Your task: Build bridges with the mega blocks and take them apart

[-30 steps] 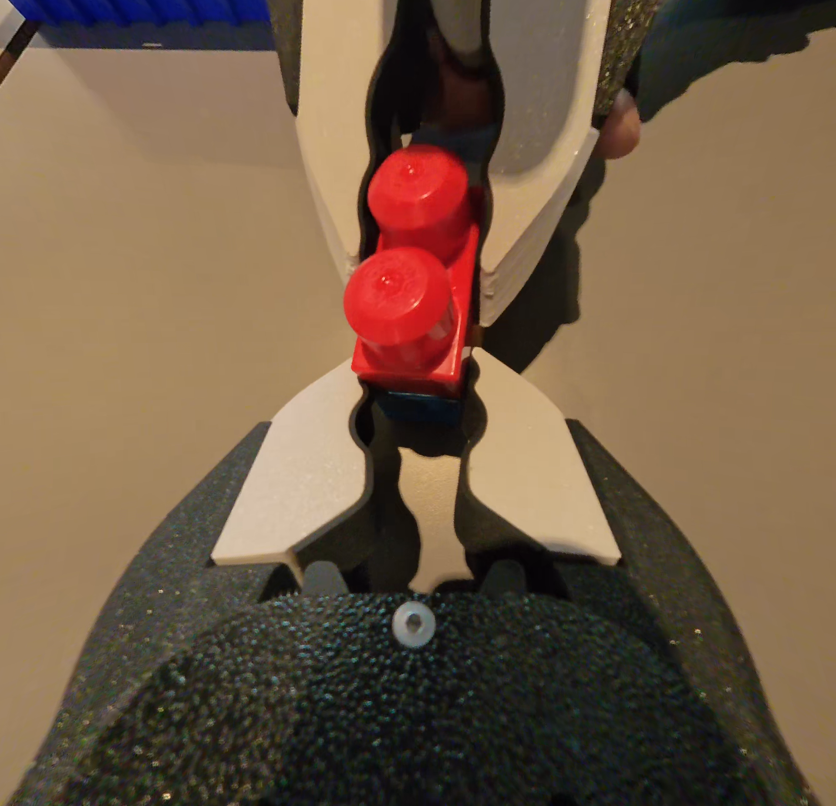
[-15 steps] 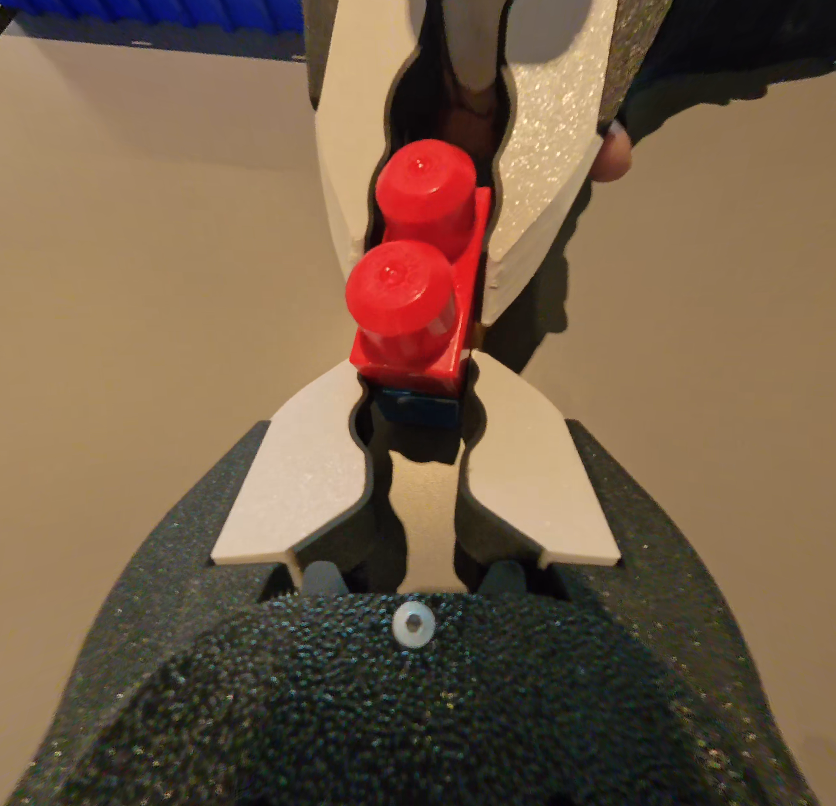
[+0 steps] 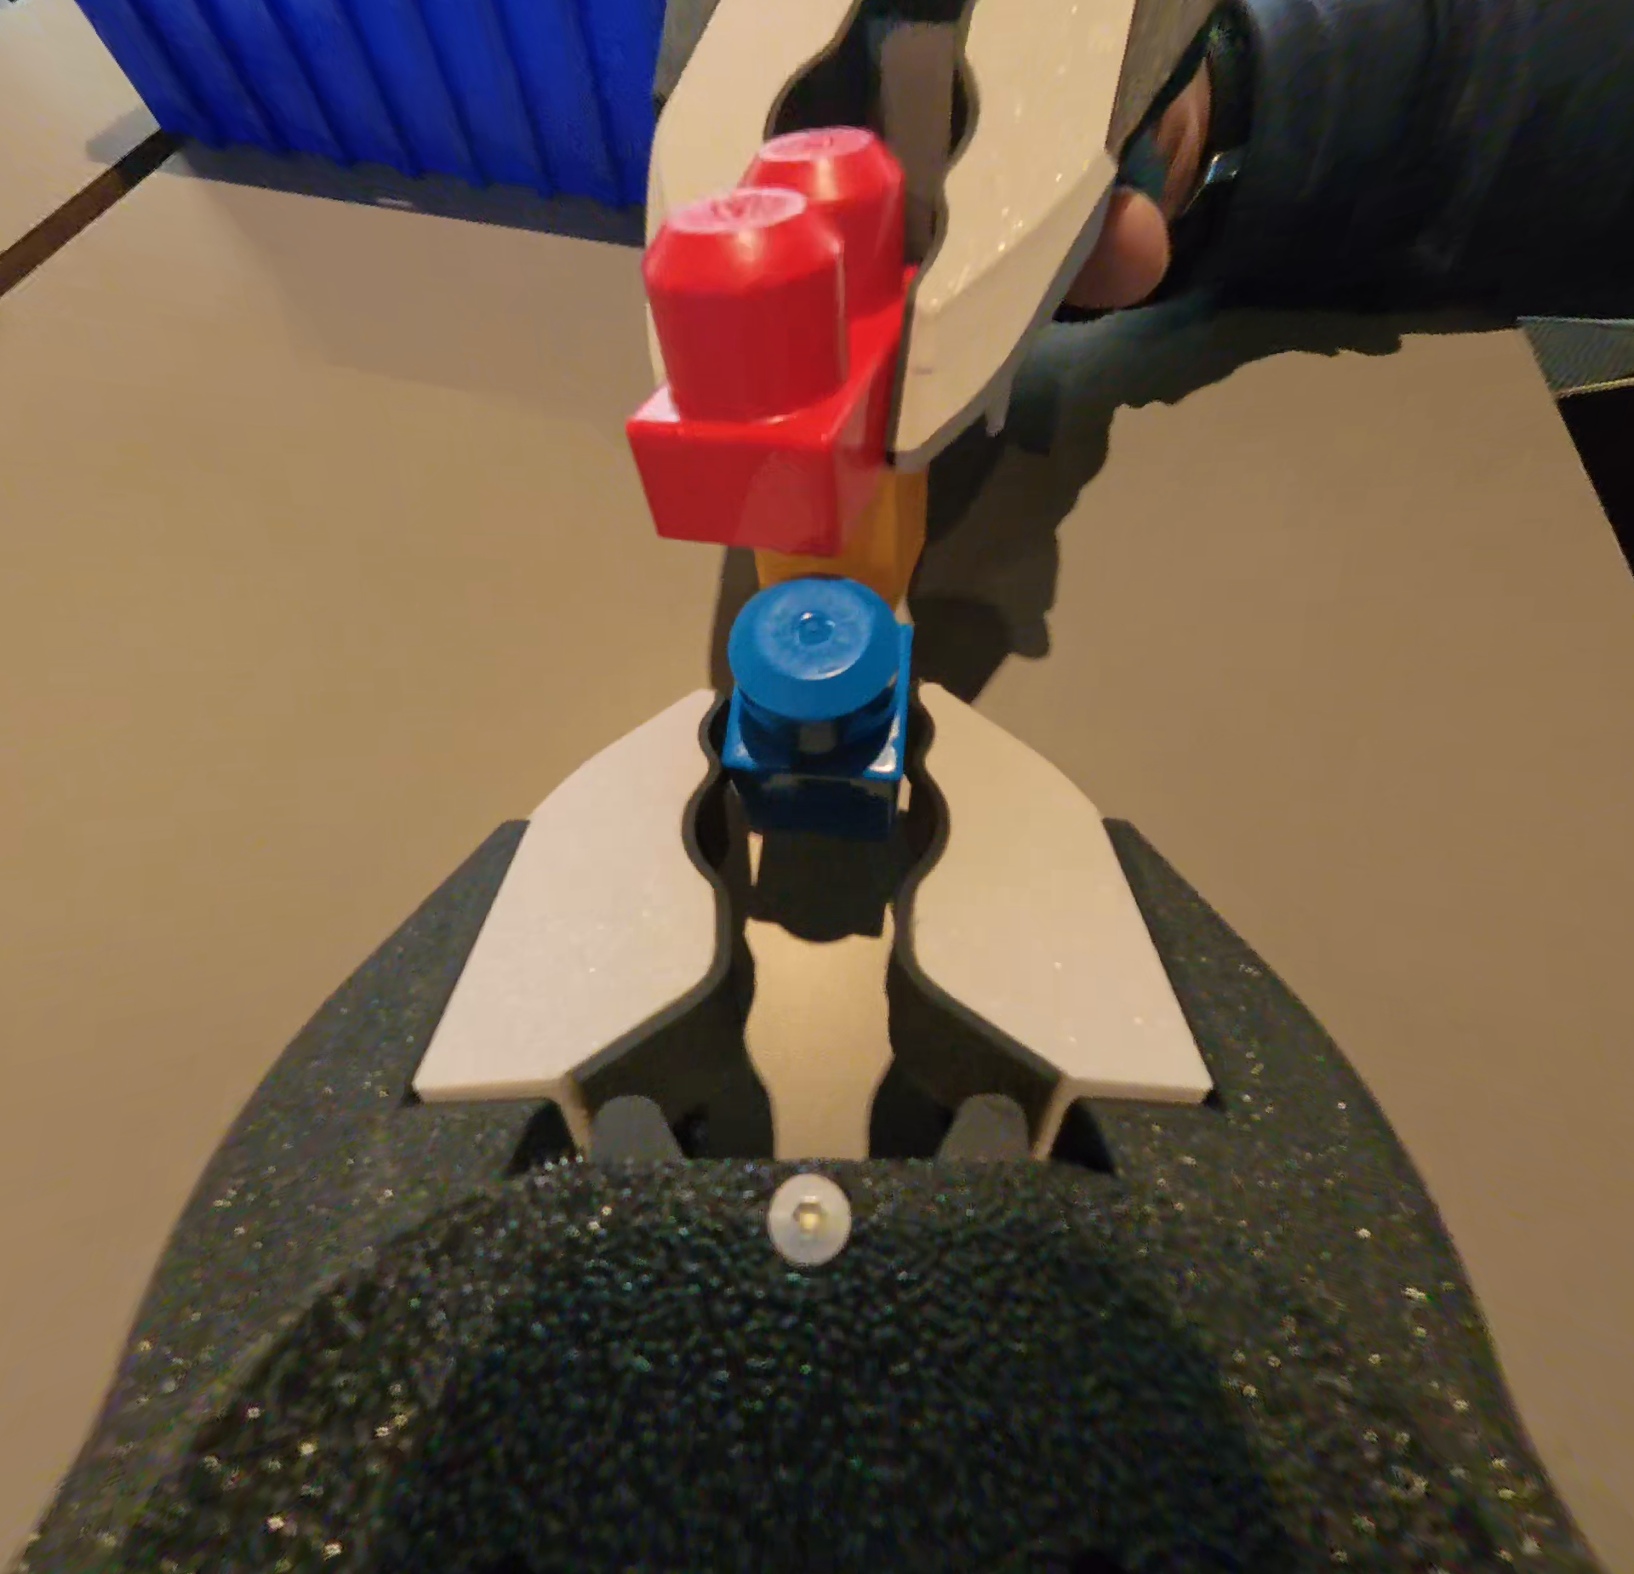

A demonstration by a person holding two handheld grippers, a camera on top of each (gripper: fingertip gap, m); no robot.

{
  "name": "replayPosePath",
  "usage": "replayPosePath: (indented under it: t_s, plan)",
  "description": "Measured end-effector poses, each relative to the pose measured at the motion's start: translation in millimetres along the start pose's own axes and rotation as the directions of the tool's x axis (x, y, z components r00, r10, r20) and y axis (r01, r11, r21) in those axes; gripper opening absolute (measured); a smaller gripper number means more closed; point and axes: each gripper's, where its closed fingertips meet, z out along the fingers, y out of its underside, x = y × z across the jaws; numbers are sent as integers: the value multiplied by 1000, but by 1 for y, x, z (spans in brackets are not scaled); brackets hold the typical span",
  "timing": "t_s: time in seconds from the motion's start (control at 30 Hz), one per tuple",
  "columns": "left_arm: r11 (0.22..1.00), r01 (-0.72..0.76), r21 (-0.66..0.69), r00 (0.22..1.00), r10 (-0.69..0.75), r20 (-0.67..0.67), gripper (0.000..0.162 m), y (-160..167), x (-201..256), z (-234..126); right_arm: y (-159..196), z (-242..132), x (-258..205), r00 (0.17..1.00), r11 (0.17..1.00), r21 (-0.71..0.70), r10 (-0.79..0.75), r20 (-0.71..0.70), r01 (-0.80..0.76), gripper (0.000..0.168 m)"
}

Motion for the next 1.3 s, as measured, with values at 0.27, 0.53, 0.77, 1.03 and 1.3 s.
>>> replayPosePath:
  t_s: [0.27, 0.53, 0.77, 1.03, 1.3]
  plan:
    - [990, -1, -139, 993, 17, 114, 37, 30, -19, -13, 36, 18, 8, 983, 961, -244, -158, -91, 132, 36]
    - [990, -37, -135, 989, 56, 138, 36, 28, -19, -12, 34, 18, 3, 989, 970, -220, -125, -79, 105, 36]
    - [983, -75, 169, 976, 38, 213, 36, -43, -29, -36, 33, 13, -5, 988, 972, -200, -140, -71, 123, 37]
    - [907, -408, 109, 912, 398, 99, 36, -170, -29, 42, 31, -13, -59, 950, 941, -145, -312, -11, 307, 36]
    - [759, -645, -92, 758, 619, -205, 37, -220, -8, 221, 25, -34, -75, 950, 948, -53, -313, 2, 312, 37]
